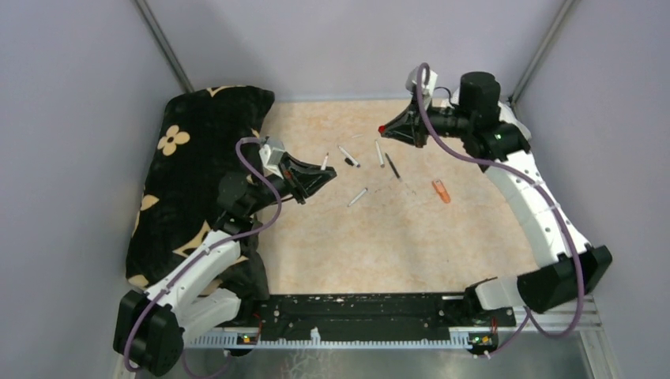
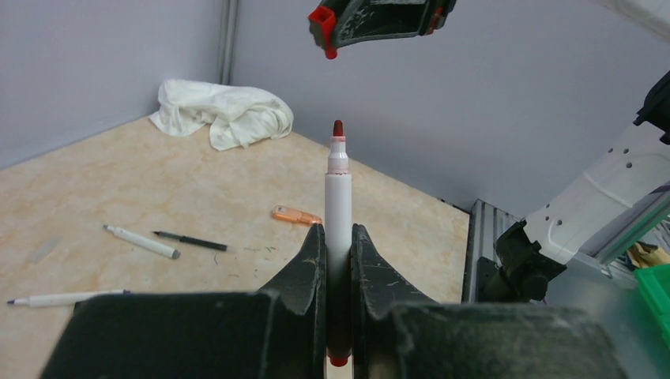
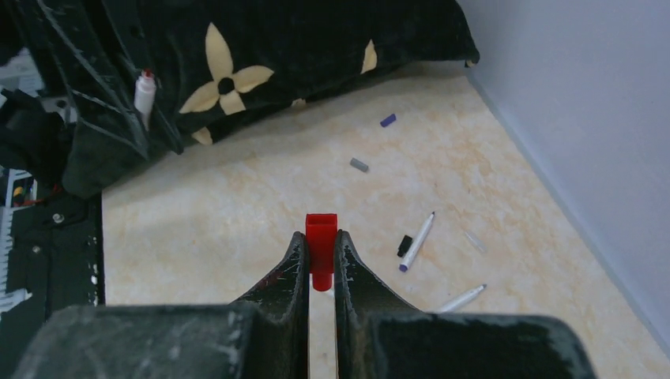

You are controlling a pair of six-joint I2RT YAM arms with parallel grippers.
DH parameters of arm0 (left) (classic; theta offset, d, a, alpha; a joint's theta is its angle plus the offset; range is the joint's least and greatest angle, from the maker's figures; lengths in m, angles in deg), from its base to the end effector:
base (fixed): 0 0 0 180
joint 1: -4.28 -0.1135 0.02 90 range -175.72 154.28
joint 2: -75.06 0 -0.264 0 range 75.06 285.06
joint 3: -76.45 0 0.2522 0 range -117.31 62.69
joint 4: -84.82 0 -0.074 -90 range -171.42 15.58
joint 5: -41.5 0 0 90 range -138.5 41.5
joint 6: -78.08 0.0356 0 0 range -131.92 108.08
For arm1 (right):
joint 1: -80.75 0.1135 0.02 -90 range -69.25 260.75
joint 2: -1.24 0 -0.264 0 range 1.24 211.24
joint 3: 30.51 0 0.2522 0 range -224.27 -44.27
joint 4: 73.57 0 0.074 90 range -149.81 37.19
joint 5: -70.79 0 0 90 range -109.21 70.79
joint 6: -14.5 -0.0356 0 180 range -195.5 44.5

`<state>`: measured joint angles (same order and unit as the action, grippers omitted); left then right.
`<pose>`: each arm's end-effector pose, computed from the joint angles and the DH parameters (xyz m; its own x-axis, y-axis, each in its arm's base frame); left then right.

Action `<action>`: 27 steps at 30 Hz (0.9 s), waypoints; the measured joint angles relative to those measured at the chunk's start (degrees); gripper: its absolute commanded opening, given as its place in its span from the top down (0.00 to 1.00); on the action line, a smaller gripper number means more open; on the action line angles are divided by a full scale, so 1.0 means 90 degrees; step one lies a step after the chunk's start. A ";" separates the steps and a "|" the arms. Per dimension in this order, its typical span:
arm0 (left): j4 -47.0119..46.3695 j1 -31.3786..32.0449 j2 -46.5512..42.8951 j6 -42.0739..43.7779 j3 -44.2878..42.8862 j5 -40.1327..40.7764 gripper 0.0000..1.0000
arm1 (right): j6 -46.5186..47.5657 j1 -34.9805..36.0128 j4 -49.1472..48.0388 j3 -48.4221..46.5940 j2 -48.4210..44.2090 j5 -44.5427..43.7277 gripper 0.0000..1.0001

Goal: Insert the pens into the pen caps
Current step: Insert the pen cap onto the pen.

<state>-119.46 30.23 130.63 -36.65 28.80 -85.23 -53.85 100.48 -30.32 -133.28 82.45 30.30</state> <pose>0.1875 -0.1149 0.3254 -0.1325 -0.3084 -0.9420 0.8932 0.3749 -0.2484 0.2774 0.1283 0.4312 0.0029 -0.2534 -0.9673 -0.9503 0.3003 -0.0816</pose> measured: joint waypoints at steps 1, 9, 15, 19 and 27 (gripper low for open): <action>-0.0202 0.0024 0.0073 -0.0017 0.0000 -0.0017 1.00 | -0.0204 0.0000 -0.0175 0.0124 -0.0187 0.0007 1.00; -0.0945 0.0855 0.0493 -0.0328 -0.0148 0.0299 1.00 | -0.2739 0.0000 -0.2348 0.1309 -0.1613 0.0180 1.00; -0.1525 0.1540 0.0731 -0.0627 -0.0301 0.0891 1.00 | -0.4692 0.0000 -0.3733 0.1605 -0.1812 0.0058 1.00; -0.1894 0.2035 0.1039 -0.0823 -0.0301 0.1532 1.00 | -0.6018 0.0000 -0.4277 0.1945 -0.1974 -0.0267 1.00; -0.2159 0.2693 0.1540 -0.0928 -0.0631 0.2322 1.00 | -0.8053 0.0000 -0.4724 0.2327 -0.2239 -0.0911 1.00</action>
<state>-138.89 54.47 144.49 -45.00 23.12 -64.33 -126.33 100.48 -72.83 -112.35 62.29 22.11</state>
